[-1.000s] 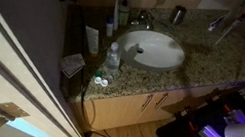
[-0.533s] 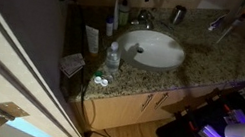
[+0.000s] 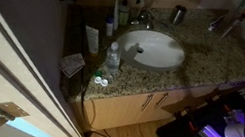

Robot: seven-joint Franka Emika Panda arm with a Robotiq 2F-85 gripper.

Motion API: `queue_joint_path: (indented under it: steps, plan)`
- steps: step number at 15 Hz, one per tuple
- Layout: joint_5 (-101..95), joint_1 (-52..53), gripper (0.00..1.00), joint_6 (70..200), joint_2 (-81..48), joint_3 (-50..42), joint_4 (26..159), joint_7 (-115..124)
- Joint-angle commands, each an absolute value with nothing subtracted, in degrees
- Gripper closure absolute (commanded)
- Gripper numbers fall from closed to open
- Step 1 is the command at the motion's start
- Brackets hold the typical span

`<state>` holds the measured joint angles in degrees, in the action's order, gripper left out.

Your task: Move the bottle to the right

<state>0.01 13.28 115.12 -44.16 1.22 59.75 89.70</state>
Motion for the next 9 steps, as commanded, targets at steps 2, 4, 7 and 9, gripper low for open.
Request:
queue_joint_path:
  steps: [2,4,7,9]
  plan:
    - [0.7,13.5,0.00,114.3,-51.5,0.6,49.5,89.2]
    - [1.1,13.3,0.00,113.9,-53.3,0.9,47.0,88.7]
    - [1.1,12.8,0.00,112.8,-54.9,2.0,44.8,88.2]
    - [1.4,12.8,0.00,111.7,-55.5,2.4,43.8,87.8]
